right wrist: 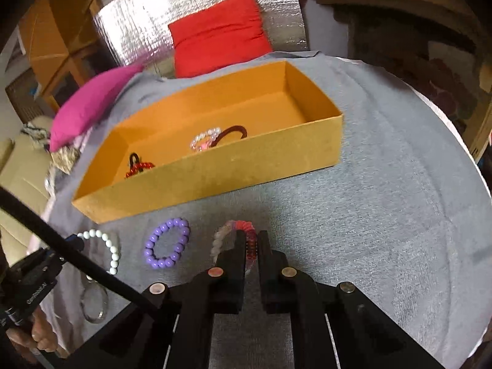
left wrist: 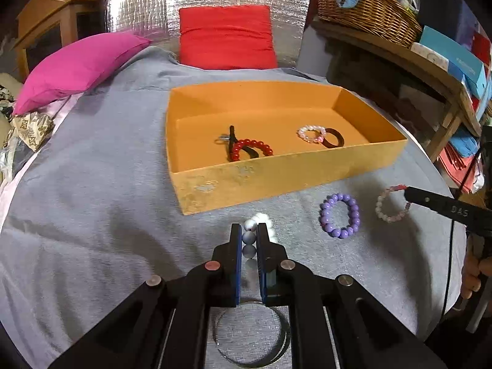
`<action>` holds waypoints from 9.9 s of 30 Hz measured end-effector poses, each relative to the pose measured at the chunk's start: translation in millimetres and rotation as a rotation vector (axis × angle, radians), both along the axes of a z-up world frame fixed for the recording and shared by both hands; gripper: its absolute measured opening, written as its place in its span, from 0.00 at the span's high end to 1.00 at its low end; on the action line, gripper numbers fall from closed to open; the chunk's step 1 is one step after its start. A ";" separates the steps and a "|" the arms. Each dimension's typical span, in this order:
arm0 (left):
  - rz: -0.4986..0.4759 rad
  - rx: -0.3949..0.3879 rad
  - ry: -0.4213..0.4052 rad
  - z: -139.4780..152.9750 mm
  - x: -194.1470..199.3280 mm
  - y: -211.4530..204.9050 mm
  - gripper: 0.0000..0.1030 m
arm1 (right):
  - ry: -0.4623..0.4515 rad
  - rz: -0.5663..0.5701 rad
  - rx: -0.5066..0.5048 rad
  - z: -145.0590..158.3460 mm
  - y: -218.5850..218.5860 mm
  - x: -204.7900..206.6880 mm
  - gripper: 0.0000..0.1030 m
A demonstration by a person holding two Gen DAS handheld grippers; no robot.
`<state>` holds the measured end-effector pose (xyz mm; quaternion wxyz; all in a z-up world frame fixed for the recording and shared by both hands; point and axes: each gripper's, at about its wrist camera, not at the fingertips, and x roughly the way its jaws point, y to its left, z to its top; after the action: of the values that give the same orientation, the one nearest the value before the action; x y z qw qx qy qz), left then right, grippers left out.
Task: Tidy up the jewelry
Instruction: 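Grasp the white bead bracelet with the left tool while the right tool grasps the pink-red bracelet, then carry the white bracelet with the left tool while the right tool carries the pink-red one, then open both tools to release the bracelets inside the orange box, then withdraw the left tool toward the silver bangle while the right tool moves to the purple bracelet, then grasp the silver bangle rim with the left tool while the right tool grasps the purple bead bracelet, then lift the silver bangle with the left tool while the right tool lifts the purple bracelet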
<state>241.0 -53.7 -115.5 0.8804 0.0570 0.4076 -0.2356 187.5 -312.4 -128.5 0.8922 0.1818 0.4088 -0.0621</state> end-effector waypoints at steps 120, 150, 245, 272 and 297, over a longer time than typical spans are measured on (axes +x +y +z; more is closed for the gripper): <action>-0.037 -0.122 -0.100 65.0 93.2 -102.9 0.91 | -0.324 -0.146 0.187 65.3 -57.7 92.2 0.92; 0.026 -0.005 -0.102 59.8 124.9 -111.5 0.54 | -0.229 -0.258 0.170 37.2 -80.1 128.0 0.55; -0.117 0.145 0.173 -44.8 -16.2 -21.1 0.23 | 0.126 0.015 0.265 -39.3 -22.8 25.3 0.56; -0.093 0.054 0.112 -30.8 -14.7 -22.7 0.39 | 0.116 0.036 -0.038 -27.1 11.8 28.2 0.90; -0.068 0.127 0.113 -39.7 -11.4 -42.0 0.39 | 0.111 -0.020 0.049 -25.0 -14.3 20.3 0.89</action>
<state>229.6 -95.7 -155.2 0.8420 0.1133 0.4687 -0.2420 207.8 -326.7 -153.5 0.8629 0.2037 0.4570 -0.0710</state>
